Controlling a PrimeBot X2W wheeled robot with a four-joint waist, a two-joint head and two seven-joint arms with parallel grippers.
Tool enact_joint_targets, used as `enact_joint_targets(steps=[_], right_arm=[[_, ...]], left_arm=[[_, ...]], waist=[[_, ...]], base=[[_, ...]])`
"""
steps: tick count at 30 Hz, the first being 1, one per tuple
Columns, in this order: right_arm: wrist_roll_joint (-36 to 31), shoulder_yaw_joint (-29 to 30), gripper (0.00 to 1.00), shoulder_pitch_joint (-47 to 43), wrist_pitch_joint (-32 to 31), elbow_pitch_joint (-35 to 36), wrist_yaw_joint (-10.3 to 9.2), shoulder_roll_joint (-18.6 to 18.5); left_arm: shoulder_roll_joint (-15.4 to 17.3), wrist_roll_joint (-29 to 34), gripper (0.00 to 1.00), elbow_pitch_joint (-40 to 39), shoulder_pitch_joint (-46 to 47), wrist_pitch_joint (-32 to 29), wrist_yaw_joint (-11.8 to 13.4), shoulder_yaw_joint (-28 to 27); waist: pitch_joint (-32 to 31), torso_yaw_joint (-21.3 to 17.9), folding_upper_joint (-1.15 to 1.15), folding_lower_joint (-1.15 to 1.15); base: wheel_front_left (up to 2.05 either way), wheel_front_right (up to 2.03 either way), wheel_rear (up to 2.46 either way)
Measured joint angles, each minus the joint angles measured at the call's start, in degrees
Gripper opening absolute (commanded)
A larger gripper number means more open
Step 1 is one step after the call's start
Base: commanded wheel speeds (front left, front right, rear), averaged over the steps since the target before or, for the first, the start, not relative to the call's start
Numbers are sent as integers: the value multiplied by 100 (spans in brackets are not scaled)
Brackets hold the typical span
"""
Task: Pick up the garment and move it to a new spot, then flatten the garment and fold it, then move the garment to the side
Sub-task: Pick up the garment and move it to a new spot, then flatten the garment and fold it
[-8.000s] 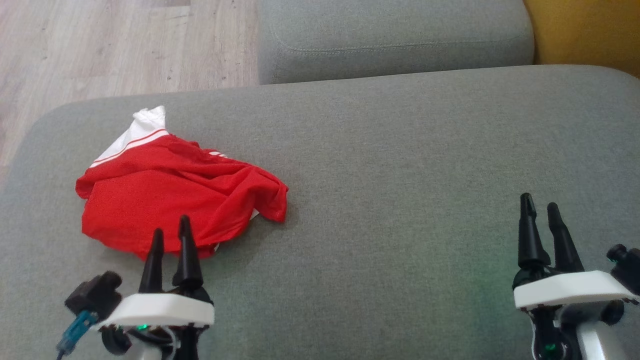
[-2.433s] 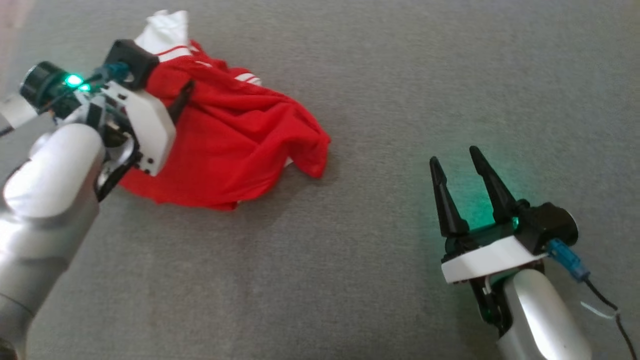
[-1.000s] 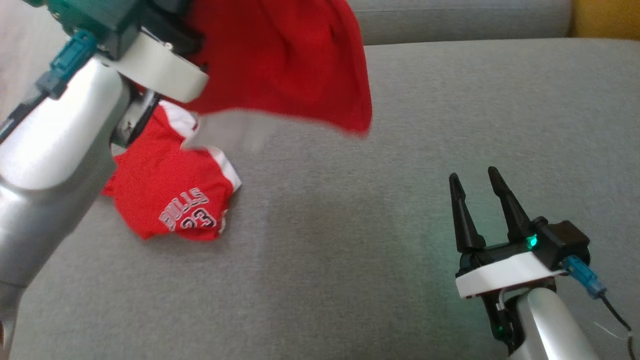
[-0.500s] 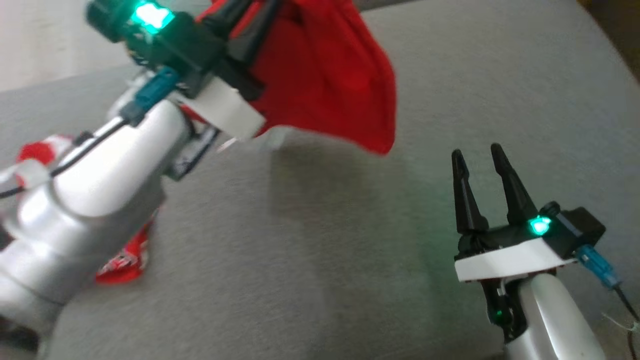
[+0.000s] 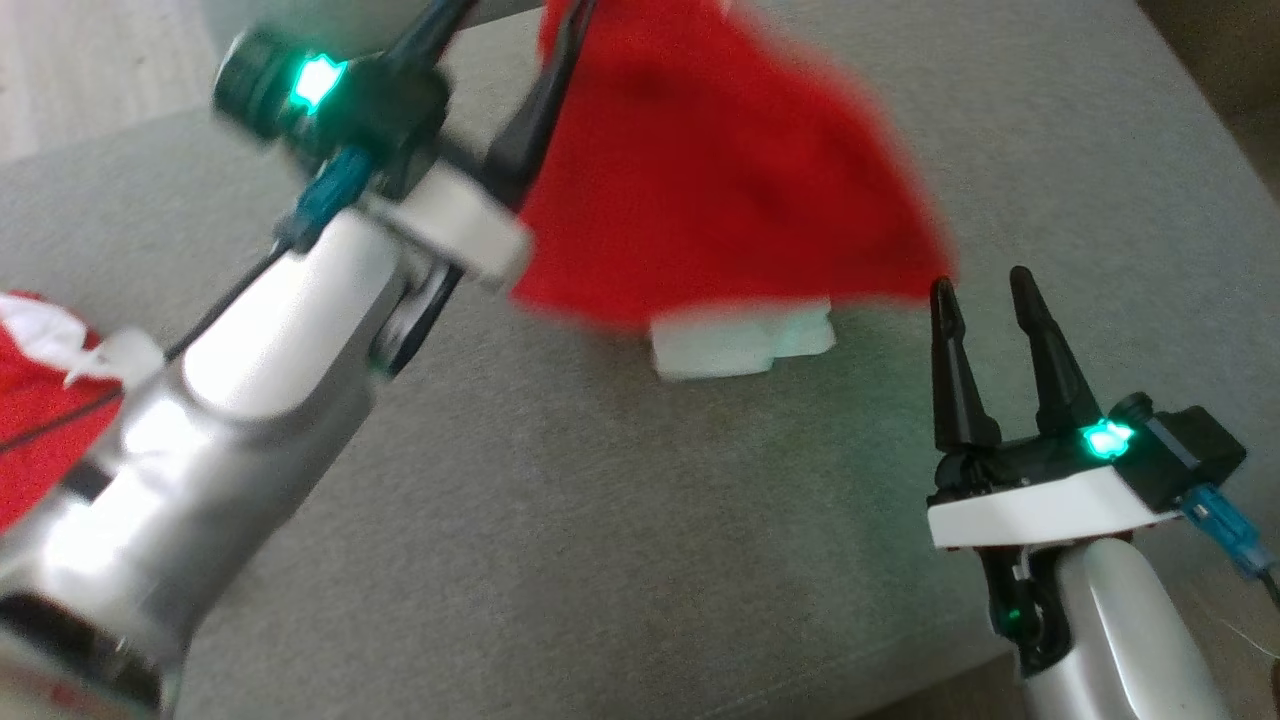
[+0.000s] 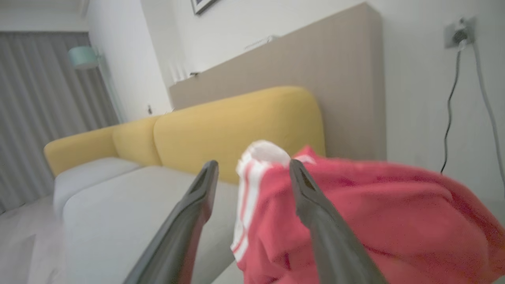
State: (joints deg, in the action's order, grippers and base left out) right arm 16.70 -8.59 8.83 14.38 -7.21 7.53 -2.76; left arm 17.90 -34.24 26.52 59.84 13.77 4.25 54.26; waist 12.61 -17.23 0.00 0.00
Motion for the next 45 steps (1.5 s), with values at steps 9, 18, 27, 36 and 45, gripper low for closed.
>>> enact_joint_targets(steps=[9,18,27,36,45], right_arm=[[-287,250,100,-7,0,-11,0,3],[-634,568,100,-148,0,-192,0,4],[-784,659,100,-566,0,-424,0,9],[-882,673,100,-586,0,-571,0,11],[-905,1260,100,-203,0,-1585,0,14]], left_arm=[[597,-54,100,404,-1210,52,82,-163],[684,335,100,-991,-2860,93,646,-1300],[-18,961,100,-1880,-4955,93,886,-2337],[-399,1550,100,-1920,-5152,92,404,-2885],[-628,1848,100,-1825,-5030,92,49,-3095]], waist=[[16,689,0,0],[-214,1531,0,0],[-632,2014,0,-1],[-613,1975,0,0],[-426,1982,0,0]], base=[[0,0,0],[0,0,0],[0,0,0],[0,0,0],[0,0,0]])
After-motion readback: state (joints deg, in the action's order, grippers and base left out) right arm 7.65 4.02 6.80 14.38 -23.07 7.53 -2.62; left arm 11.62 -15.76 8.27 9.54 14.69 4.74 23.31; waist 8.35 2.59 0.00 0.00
